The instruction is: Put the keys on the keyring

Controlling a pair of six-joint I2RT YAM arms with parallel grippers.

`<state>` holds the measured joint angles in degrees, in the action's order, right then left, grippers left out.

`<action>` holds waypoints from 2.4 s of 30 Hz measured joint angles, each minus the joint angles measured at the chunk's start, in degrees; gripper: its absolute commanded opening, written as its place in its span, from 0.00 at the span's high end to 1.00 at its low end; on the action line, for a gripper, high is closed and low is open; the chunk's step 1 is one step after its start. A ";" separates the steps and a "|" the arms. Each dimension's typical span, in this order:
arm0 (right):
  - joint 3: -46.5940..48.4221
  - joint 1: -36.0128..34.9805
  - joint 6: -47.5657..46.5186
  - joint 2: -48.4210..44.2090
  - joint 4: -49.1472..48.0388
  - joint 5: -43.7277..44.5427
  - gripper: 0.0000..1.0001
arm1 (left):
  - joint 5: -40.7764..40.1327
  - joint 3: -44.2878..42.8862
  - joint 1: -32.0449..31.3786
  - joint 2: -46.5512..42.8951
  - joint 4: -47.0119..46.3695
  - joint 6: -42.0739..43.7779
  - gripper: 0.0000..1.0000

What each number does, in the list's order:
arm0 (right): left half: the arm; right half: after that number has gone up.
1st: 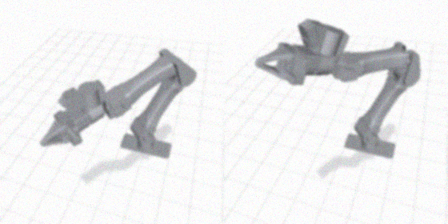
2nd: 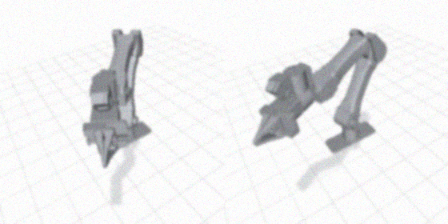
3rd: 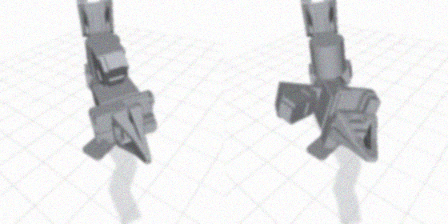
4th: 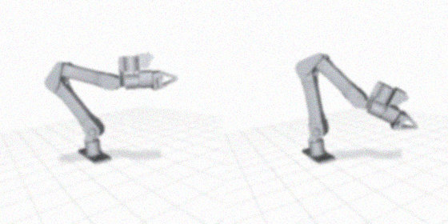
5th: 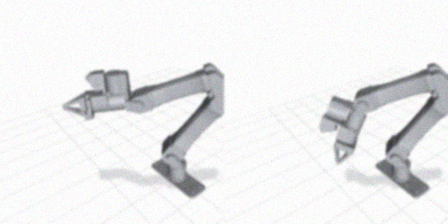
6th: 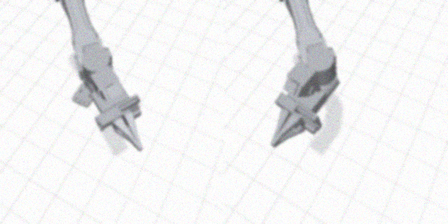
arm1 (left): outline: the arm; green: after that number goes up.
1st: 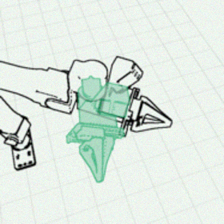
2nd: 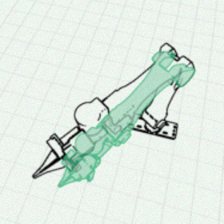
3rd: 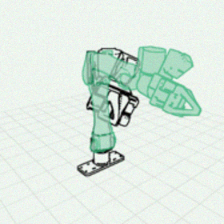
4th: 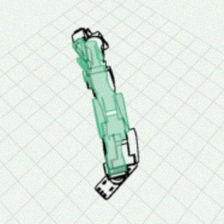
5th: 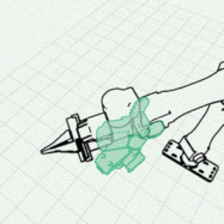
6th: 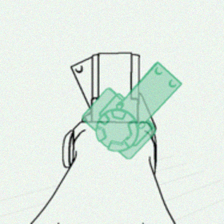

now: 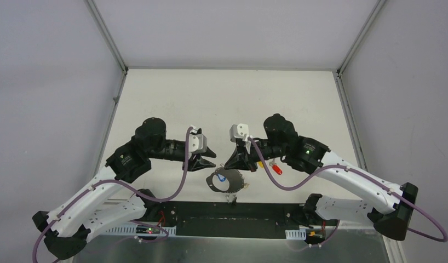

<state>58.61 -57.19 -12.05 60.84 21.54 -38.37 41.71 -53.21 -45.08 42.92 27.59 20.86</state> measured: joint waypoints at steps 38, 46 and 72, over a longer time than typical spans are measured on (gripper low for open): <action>1.27 0.20 -0.31 1.68 1.38 -1.86 1.00 | 5.70 -2.27 -2.62 7.54 0.02 -0.50 0.81; 1.27 0.22 -0.26 1.68 1.18 -1.86 1.00 | 5.73 -2.36 -2.62 7.54 -0.70 -1.31 1.00; -8.68 0.13 5.16 -10.80 -14.51 10.60 0.44 | -7.06 8.76 -2.62 -4.24 -22.43 -14.47 1.00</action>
<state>49.93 -57.06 -6.90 50.04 7.03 -27.77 34.65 -44.45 -47.70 38.68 5.17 6.39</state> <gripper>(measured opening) 0.636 0.009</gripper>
